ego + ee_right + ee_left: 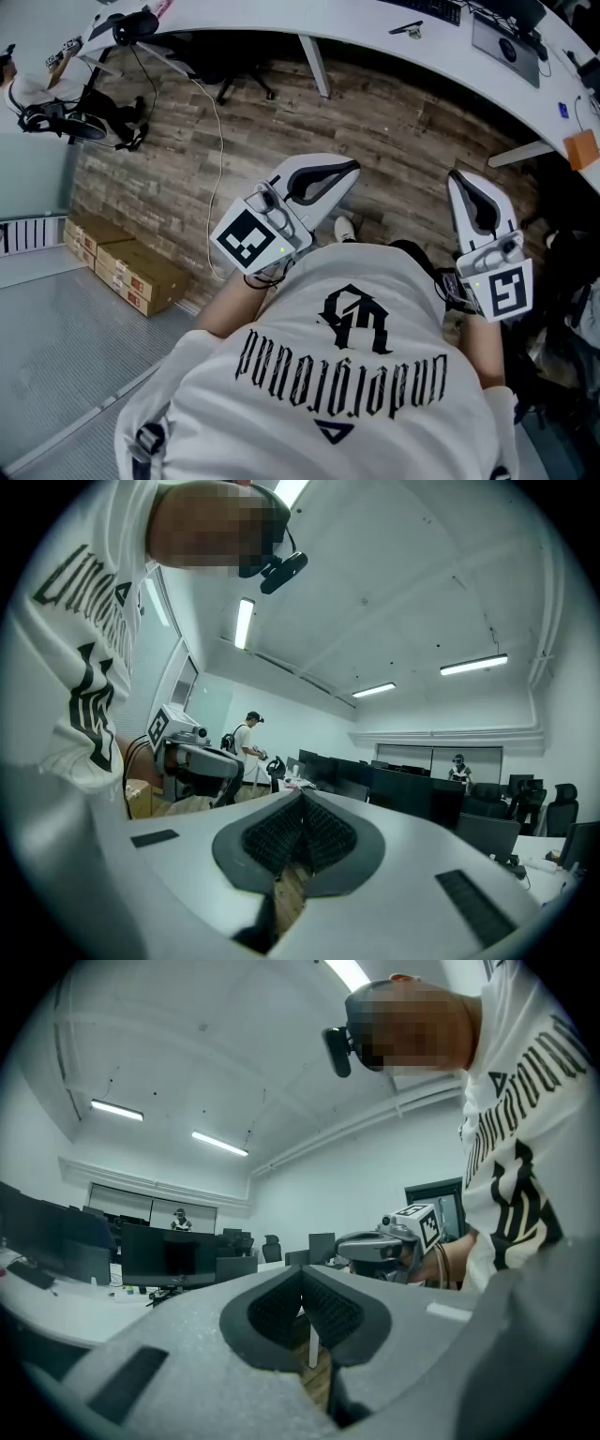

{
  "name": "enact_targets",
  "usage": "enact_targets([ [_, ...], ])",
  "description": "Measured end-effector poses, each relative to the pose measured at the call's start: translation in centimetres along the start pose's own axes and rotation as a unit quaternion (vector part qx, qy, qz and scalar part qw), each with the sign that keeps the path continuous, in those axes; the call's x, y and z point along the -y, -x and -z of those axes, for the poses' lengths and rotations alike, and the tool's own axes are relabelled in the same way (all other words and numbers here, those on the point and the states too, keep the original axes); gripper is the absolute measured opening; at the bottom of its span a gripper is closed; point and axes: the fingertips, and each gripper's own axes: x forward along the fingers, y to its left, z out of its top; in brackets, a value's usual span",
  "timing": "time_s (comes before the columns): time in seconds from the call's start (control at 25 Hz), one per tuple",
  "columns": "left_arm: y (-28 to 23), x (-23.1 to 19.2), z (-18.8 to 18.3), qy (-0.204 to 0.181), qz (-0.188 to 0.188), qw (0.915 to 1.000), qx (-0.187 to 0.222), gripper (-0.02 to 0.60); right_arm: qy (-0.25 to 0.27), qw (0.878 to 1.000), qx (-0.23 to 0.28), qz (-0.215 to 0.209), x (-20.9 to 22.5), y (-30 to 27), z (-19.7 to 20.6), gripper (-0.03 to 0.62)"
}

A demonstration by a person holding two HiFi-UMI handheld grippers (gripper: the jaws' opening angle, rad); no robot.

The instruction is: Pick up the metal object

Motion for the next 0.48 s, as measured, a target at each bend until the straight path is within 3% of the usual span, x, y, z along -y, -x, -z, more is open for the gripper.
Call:
enact_targets([
  [0.48, 0.2, -4.7, 1.3, 0.009, -0.019, 0.9994, -0.029, 0.015, -0.023, 1.000, 0.002, -0.007, 2.4, -5.2, 1.4, 0.014],
])
